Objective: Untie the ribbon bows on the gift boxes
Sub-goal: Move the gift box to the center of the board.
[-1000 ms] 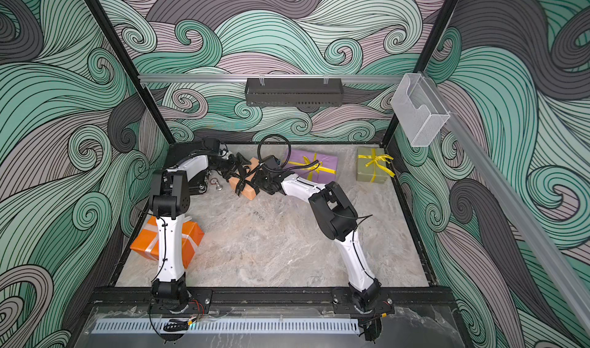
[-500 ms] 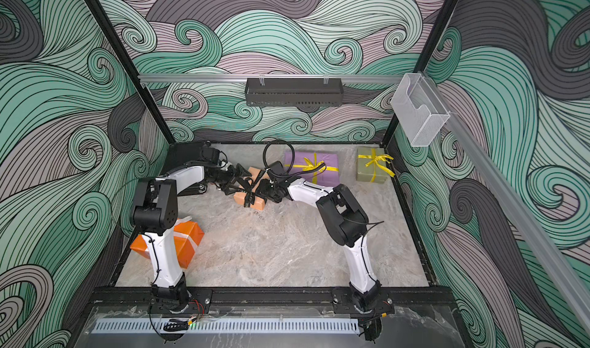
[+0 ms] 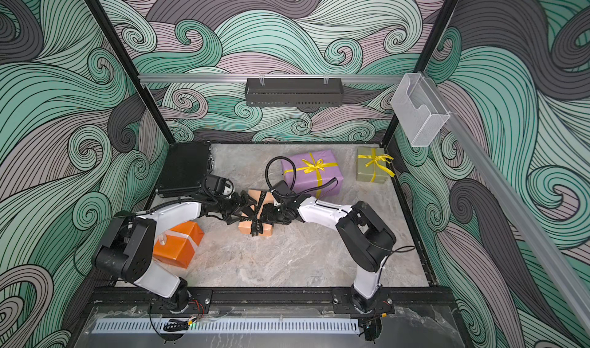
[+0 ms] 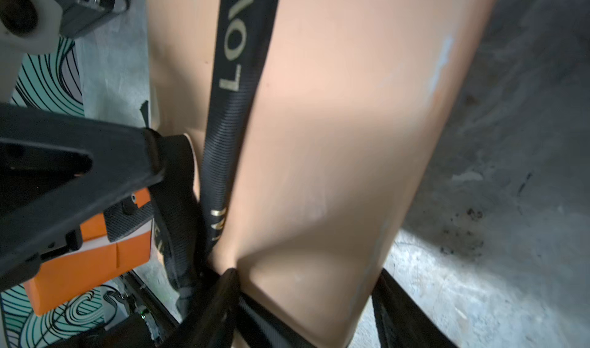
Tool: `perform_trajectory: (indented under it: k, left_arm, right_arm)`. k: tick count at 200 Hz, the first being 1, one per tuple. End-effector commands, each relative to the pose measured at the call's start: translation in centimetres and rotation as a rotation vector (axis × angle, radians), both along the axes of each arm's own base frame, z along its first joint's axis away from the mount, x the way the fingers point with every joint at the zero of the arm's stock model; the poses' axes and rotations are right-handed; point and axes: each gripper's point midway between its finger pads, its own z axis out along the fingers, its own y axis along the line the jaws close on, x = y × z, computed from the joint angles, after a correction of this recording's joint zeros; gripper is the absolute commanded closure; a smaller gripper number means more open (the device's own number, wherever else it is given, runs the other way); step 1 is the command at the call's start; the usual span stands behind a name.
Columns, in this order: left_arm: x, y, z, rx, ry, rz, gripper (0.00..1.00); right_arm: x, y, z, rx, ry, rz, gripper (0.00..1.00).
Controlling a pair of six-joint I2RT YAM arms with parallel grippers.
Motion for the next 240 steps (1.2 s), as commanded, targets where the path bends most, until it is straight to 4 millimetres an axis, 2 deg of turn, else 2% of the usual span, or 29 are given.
perform_trajectory:
  k: [1, 27, 30, 37, 74, 92, 107, 127, 130, 143, 160, 180, 193, 213, 240]
  left_arm:
    - [-0.1, -0.4, 1.5, -0.015, -0.064, 0.038, 0.05]
    - [-1.6, -1.1, 1.1, -0.013, -0.059, 0.004, 0.05]
    - [-1.7, -1.1, 1.8, -0.020, -0.081, -0.001, 0.04]
    - [-2.1, -1.2, 1.9, -0.011, -0.085, -0.012, 0.04]
    - [-2.8, 0.6, 2.5, 0.124, -0.105, -0.054, 0.03]
    - [-2.9, 2.0, 3.8, 0.218, -0.112, -0.105, 0.02]
    - [-3.2, 2.2, 5.8, 0.279, -0.144, -0.209, 0.04]
    - [-3.8, 4.3, 7.4, 0.460, -0.193, -0.293, 0.07]
    - [-4.0, 4.7, 7.4, 0.479, -0.199, -0.299, 0.08]
    - [-4.5, 5.6, 7.0, 0.539, -0.225, -0.320, 0.15]
    - [-5.0, 5.1, 6.2, 0.539, -0.257, -0.388, 0.27]
    - [-6.2, 4.0, 5.2, 0.555, -0.201, -0.515, 0.23]
    - [-6.7, 3.9, 4.3, 0.546, -0.107, -0.515, 0.22]
    - [-6.0, 3.5, 3.2, 0.508, -0.056, -0.394, 0.19]
    - [-4.0, 2.7, 3.6, 0.442, -0.063, -0.241, 0.19]
  right_arm:
    - [-1.6, -0.8, 0.3, -0.032, -0.042, 0.077, 0.32]
    - [-2.1, -2.3, 1.1, -0.074, -0.130, 0.087, 0.27]
    - [-2.1, -2.4, 1.2, -0.074, -0.136, 0.088, 0.27]
    - [-2.1, -2.7, 1.3, -0.080, -0.151, 0.088, 0.26]
    - [-1.8, -4.8, 2.6, -0.128, -0.262, 0.076, 0.23]
    - [-1.2, -7.3, 3.3, -0.185, -0.355, 0.015, 0.20]
    - [-0.6, -9.7, 3.4, -0.228, -0.463, -0.053, 0.20]
    - [-0.2, -11.4, 4.6, -0.165, -0.566, -0.129, 0.18]
    - [-0.1, -11.3, 5.3, -0.139, -0.586, -0.137, 0.18]
    - [-0.2, -11.6, 5.9, -0.082, -0.648, -0.152, 0.19]
    - [-0.4, -11.7, 6.3, -0.022, -0.693, -0.158, 0.21]
    - [-0.7, -11.5, 6.4, 0.007, -0.693, -0.146, 0.22]
    - [-0.8, -11.2, 6.3, 0.007, -0.678, -0.131, 0.23]
    - [-0.8, -10.7, 6.0, 0.005, -0.657, -0.110, 0.23]
    - [-1.0, -10.0, 5.7, 0.020, -0.642, -0.077, 0.24]
